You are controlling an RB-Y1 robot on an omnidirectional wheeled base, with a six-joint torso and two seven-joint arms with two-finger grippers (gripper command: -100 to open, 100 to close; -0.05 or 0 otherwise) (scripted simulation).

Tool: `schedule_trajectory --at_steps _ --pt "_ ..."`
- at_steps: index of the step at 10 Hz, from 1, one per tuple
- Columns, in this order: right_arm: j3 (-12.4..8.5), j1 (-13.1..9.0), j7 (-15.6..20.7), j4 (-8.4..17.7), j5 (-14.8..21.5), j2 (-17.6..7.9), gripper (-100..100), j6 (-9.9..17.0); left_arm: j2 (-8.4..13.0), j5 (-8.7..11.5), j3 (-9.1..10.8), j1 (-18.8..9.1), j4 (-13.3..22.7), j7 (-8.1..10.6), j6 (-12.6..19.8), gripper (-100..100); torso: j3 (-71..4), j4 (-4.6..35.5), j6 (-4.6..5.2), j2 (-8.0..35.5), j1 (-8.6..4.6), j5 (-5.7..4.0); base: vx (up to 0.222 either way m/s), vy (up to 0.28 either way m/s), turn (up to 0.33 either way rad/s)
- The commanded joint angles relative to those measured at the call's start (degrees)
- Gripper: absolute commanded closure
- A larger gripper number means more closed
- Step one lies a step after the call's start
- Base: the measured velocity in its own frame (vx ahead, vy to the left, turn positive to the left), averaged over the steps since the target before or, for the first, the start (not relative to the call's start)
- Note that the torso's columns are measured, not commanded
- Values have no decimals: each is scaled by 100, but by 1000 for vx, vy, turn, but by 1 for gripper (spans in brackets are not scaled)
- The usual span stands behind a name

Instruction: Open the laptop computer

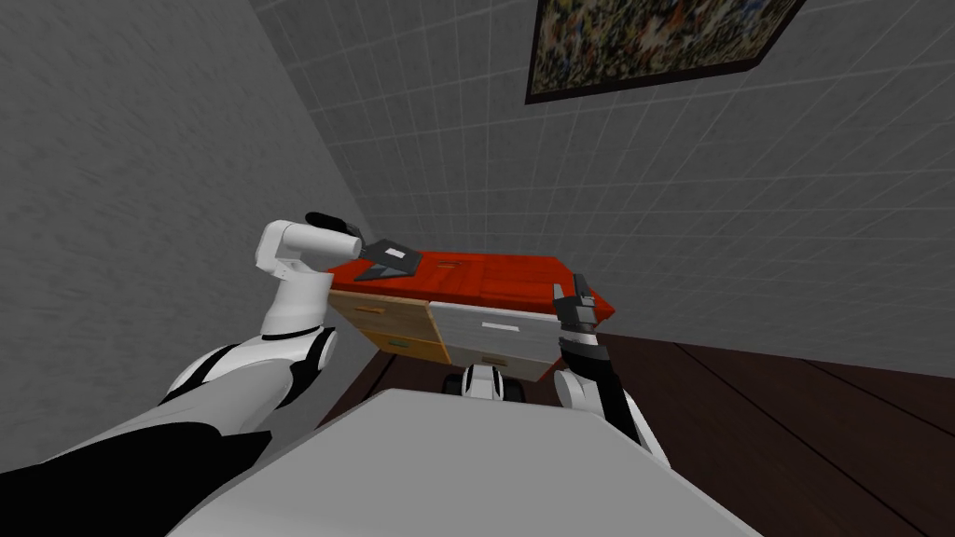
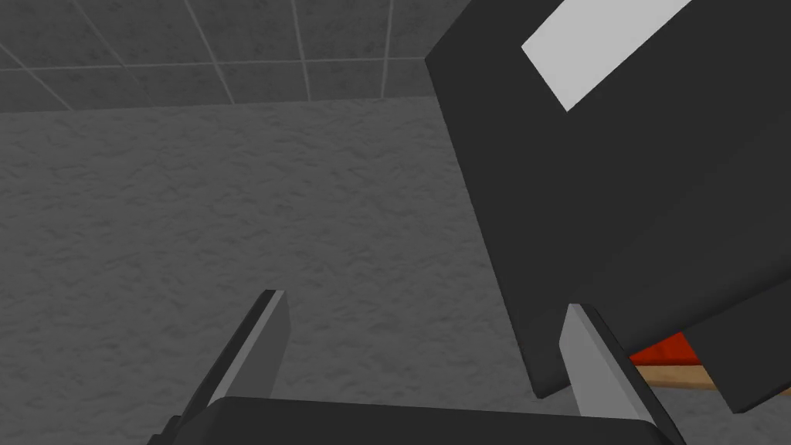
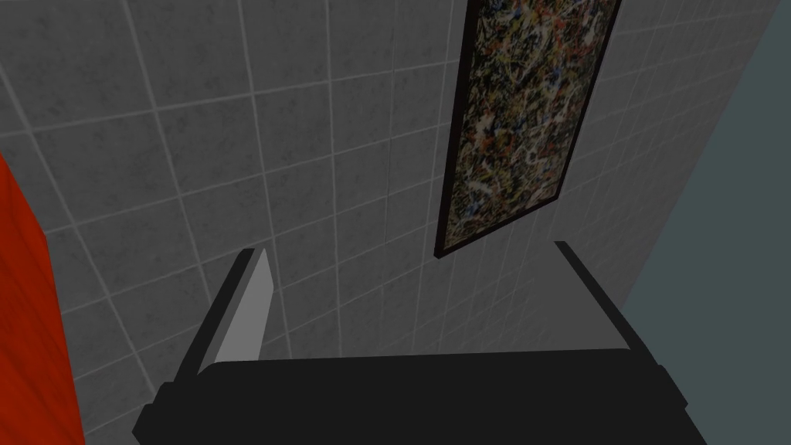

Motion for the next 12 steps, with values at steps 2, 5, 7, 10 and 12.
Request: schedule_trajectory --at_steps 2,5,7,10,12 --pt "0 0 0 0 0 0 0 0 31 215 76 -158 0 67 373 -100 -1 -1 0 -2 -1 0 24 13 -30" --pt "0 0 0 0 0 0 0 0 148 260 92 -208 -160 65 595 -100 3 1 0 5 -2 -1 10 9 -14" --pt "0 0 0 0 0 0 0 0 207 297 103 -247 -236 70 731 -100 -3 -2 0 -4 5 2 22 25 -23" --pt "0 0 0 0 0 0 0 0 384 408 136 -364 -465 85 1141 -100 -1 0 0 -1 3 1 25 32 -29" --pt "0 0 0 0 0 0 0 0 503 482 158 -442 -617 95 1414 -100 0 0 1 0 -2 -1 24 30 -32"
